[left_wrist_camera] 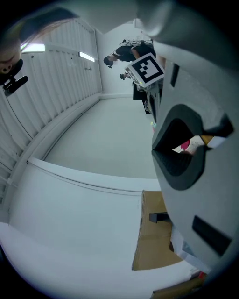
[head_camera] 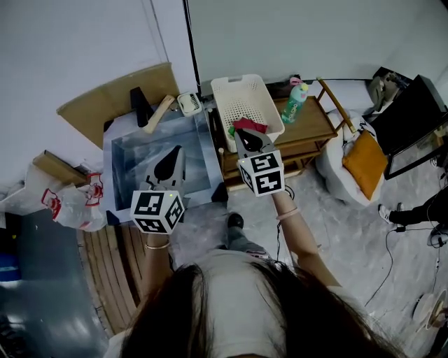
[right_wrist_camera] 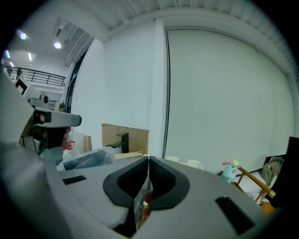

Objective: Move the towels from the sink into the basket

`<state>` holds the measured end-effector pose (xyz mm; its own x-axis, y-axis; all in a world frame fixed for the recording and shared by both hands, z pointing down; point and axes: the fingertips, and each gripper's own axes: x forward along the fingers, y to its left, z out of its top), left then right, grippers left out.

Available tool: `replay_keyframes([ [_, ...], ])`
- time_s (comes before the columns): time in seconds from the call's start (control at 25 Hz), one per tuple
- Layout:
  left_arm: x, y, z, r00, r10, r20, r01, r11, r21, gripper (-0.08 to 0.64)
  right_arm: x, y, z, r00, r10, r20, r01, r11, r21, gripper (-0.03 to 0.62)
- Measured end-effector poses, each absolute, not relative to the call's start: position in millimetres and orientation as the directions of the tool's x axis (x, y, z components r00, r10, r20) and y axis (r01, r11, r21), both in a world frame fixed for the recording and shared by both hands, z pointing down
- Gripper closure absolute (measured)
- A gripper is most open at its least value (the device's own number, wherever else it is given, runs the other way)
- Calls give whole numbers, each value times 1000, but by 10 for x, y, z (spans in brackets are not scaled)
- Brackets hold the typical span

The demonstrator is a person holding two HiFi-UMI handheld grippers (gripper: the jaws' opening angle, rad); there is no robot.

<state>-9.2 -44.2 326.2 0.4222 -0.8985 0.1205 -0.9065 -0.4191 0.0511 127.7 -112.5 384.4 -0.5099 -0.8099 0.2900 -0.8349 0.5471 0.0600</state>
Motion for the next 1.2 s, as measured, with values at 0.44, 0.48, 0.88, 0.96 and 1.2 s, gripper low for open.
replay_keyframes([
  [0.44, -307, 33, 3124, 393, -914, 98, -919, -393, 22, 555, 1134, -472, 3427, -526, -826, 204, -830, 550, 88, 565],
  [0.48, -326, 68, 3112, 390, -916, 95, -920, -390, 18, 555, 1125, -423, 3402, -527, -827, 198, -830, 551, 91, 566],
  [0.88, -447, 407, 3046, 372, -925, 73, -928, -373, 4, 555, 1039, -8, 3279, -539, -826, 167, -822, 559, 107, 566],
  [0.96, -462, 453, 3052, 369, -926, 72, -929, -370, 6, 555, 1015, 50, 3266, -543, -823, 165, -819, 563, 112, 566],
  [1.2, -483, 569, 3060, 369, -927, 71, -929, -370, 6, 555, 1007, 166, 3258, -540, -825, 166, -818, 561, 129, 566],
])
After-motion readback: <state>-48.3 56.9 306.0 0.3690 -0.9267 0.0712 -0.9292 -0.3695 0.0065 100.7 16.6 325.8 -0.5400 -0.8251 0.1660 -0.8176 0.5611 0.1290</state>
